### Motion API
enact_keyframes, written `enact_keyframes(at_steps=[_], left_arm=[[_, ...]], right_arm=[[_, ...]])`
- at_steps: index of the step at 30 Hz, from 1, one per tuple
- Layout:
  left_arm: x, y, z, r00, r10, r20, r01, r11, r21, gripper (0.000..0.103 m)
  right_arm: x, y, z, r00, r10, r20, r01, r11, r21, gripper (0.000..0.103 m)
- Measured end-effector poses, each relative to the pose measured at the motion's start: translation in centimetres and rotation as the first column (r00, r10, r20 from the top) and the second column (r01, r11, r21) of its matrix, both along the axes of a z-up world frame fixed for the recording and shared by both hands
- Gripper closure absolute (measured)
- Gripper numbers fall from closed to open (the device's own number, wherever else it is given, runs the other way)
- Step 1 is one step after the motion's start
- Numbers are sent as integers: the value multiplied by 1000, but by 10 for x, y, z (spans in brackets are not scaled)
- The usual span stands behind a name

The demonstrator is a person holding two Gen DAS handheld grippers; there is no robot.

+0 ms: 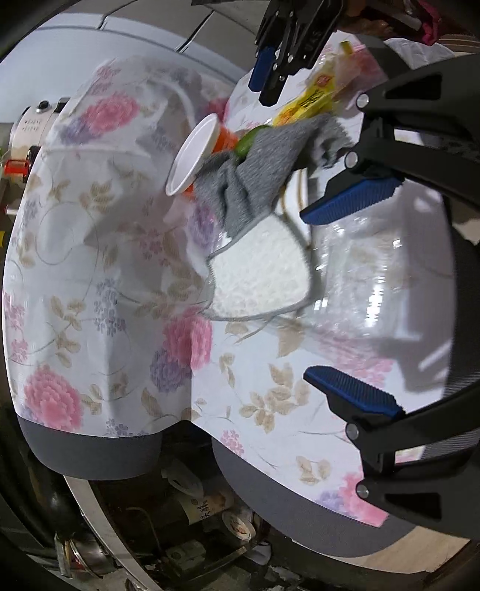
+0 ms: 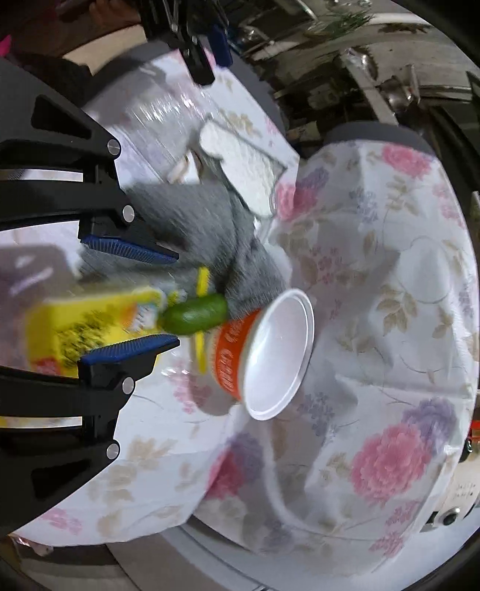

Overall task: Collect trash
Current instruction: 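Grasp the green cucumber with the right gripper while the left gripper grasps the plastic tray, then carry the cucumber and tray to the bin and open both grippers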

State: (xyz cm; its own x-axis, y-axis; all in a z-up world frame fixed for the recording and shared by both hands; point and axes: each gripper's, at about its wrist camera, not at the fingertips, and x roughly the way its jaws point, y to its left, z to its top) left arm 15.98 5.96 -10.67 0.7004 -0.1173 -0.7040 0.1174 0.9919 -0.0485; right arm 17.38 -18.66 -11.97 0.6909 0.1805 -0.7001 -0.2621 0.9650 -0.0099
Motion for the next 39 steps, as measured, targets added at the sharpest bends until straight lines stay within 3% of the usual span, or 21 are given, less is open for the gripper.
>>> enact_keyframes(at_steps=[4, 10, 17, 19, 21, 23, 31, 35, 36, 37, 39], left_arm=[[12, -1, -5, 1000, -23, -10, 23, 1000, -5, 27], [20, -47, -17, 976, -213, -37, 215, 975, 61, 38], [58, -67, -42, 974, -190, -120, 206, 969, 137, 51], [67, -63, -48, 975, -164, -152, 184, 975, 127, 60], [70, -57, -50, 976, -153, -152, 174, 976, 131, 83], [71, -48, -43, 977, -162, -141, 174, 981, 80, 101], [40, -17, 26, 989, -136, 60, 140, 988, -70, 101], [35, -21, 33, 986, -153, 68, 157, 985, -73, 101], [35, -22, 35, 985, -154, 74, 160, 984, -75, 101], [35, -23, 37, 985, -151, 79, 157, 985, -75, 101], [33, -25, 39, 986, -146, 81, 152, 985, -81, 101]], right_arm=[[16, -3, -2, 1000, -1, -13, 1, 1000, 6, 61], [12, -13, 4, 999, -33, 7, 32, 998, 55, 61], [9, -17, 9, 999, -30, 20, 29, 998, 57, 61], [12, -17, 7, 1000, -20, 12, 20, 999, 48, 61], [17, -17, 4, 1000, -11, 1, 11, 999, 38, 59], [23, -15, -1, 1000, 5, -16, -5, 1000, 27, 53], [67, 0, -35, 991, 55, -120, -61, 997, -42, 52], [79, 8, -46, 989, 61, -136, -74, 993, -92, 55], [81, 10, -45, 989, 67, -130, -82, 991, -108, 57], [83, 12, -45, 989, 73, -132, -88, 989, -115, 70], [83, 15, -39, 988, 75, -134, -90, 990, -110, 71]])
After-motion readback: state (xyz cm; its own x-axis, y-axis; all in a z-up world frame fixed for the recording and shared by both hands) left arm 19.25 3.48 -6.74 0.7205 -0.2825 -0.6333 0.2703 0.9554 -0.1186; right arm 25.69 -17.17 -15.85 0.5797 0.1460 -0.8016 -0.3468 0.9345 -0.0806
